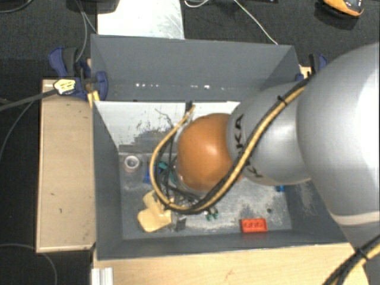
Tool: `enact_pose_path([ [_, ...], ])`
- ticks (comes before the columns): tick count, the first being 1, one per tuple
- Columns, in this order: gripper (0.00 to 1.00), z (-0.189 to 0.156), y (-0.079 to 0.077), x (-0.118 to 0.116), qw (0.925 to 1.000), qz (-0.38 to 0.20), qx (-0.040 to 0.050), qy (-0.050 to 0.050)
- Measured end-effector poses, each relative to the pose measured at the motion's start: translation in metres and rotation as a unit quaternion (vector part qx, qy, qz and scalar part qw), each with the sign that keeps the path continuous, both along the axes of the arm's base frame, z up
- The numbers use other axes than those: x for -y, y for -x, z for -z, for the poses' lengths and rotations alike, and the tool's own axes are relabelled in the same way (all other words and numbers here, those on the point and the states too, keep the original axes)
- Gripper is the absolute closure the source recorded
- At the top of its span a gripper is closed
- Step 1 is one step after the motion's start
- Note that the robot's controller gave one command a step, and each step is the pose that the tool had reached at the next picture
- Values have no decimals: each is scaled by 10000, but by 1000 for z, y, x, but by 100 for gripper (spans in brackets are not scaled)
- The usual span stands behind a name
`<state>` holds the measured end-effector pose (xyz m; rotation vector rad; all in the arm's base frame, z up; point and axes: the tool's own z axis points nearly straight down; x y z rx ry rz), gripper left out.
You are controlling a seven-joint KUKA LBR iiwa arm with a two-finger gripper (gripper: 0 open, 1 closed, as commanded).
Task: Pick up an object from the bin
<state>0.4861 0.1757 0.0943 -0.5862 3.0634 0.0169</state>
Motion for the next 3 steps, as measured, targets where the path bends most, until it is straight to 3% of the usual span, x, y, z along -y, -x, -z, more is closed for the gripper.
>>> enact_pose_path([
  [3, 100, -49, 1, 1, 10000, 14, -16, 9],
])
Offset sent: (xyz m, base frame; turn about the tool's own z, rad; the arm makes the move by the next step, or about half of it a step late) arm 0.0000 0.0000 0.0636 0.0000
